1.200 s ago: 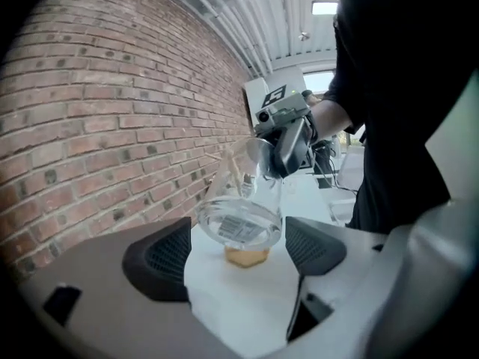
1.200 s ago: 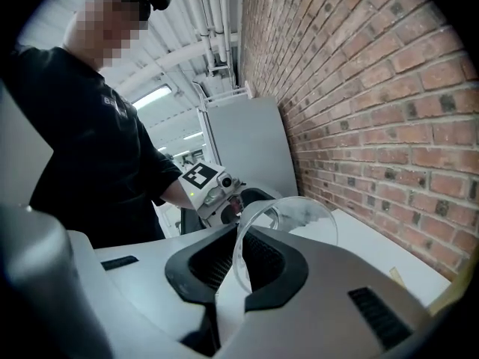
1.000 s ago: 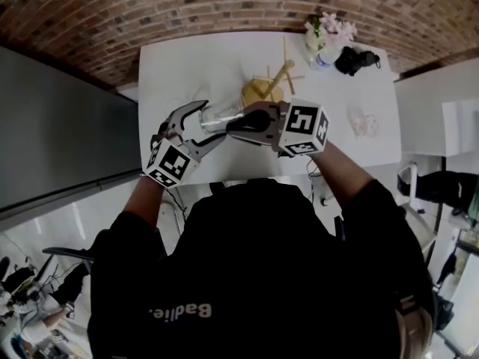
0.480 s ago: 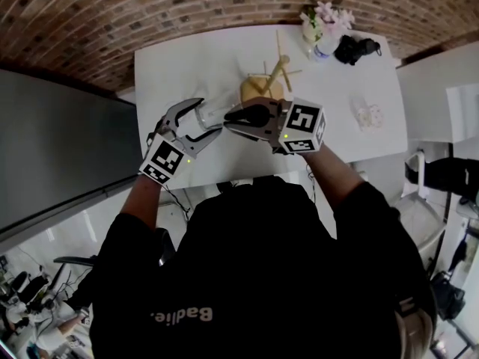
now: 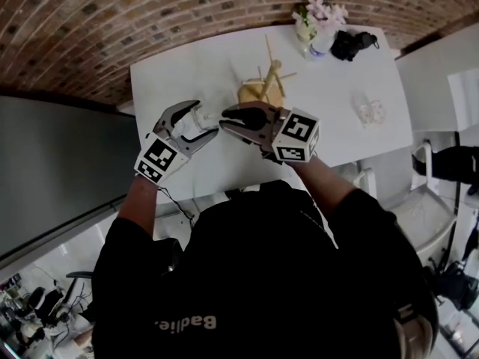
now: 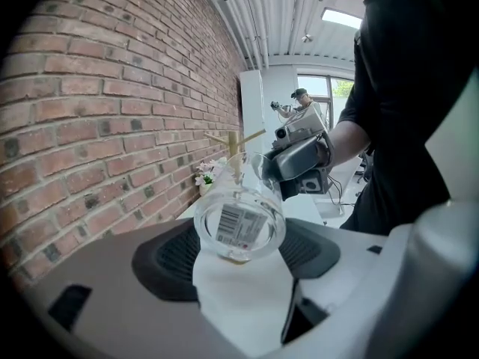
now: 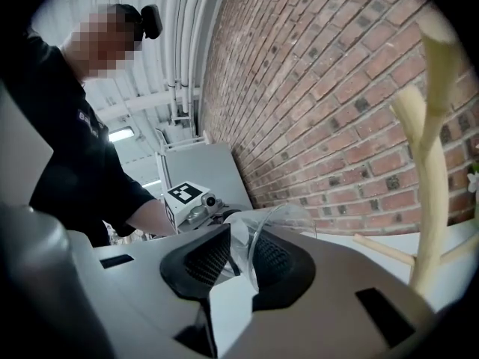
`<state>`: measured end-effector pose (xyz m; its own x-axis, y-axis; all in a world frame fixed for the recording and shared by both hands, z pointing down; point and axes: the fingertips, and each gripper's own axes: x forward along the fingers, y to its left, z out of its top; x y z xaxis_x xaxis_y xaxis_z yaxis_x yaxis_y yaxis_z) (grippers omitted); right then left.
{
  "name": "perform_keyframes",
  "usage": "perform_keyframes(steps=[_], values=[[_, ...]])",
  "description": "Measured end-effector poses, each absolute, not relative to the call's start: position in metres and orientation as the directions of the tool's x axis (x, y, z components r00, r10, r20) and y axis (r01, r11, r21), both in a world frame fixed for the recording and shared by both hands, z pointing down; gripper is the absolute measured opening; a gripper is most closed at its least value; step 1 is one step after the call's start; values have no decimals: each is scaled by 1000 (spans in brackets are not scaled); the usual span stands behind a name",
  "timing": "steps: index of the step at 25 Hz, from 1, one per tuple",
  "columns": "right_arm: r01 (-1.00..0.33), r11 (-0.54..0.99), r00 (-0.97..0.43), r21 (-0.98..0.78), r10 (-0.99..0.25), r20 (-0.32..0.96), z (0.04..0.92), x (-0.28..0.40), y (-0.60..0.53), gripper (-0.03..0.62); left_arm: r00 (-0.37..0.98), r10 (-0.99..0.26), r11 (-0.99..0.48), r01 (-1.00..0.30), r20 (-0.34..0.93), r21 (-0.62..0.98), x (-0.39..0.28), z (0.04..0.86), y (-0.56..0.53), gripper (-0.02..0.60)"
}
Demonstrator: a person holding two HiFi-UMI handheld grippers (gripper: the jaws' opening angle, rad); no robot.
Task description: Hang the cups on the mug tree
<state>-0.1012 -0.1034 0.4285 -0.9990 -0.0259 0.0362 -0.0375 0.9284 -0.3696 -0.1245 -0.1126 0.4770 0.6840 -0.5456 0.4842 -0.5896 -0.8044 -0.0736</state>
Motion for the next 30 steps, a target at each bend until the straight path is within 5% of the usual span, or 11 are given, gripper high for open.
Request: perform_keyframes(steps=[14, 30], values=[[-156, 848, -977, -507, -208, -48, 443, -88, -150, 107, 679, -421, -869, -492, 601, -52, -117, 489, -157, 327], [-112, 674, -943, -730, -304, -136, 466, -66, -180, 109, 729, -318, -890, -449, 606, 73, -97, 499, -178, 334]])
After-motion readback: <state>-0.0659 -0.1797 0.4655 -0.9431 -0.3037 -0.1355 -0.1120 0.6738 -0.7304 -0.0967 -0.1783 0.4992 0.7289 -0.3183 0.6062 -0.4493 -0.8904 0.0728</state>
